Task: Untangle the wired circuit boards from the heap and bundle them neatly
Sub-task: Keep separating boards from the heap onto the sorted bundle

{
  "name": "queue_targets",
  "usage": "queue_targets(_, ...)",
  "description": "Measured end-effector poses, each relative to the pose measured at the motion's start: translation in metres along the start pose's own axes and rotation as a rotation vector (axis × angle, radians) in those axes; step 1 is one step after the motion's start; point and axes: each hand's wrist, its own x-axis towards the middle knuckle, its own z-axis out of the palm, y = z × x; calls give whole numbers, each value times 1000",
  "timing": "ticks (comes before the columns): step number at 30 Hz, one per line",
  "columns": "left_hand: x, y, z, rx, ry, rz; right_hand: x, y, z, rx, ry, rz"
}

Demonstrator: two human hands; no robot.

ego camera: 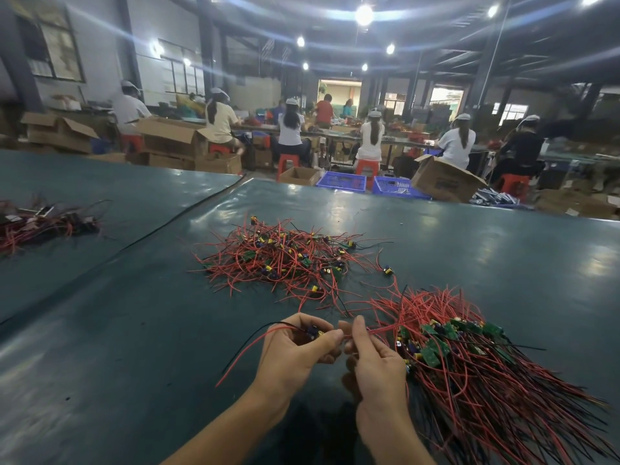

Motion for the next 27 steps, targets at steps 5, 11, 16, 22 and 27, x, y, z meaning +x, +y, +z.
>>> queue_targets(5,6,6,-5,-64,36,-26,15,-18,-23,199,95,-31)
queue_targets(11,9,11,-11,-384,15,-185,14,-16,-25,192,83,-121)
queue_targets(16,11,10,-11,-552,-25,-248,14,-17,-27,208,99,-136)
queue_targets(22,12,10,-14,-493,14,-237,10,-18,-25,183,56,-186)
queue_targets(27,16,10,-14,-482,105,-204,8,-21,-25,261,-10,-220)
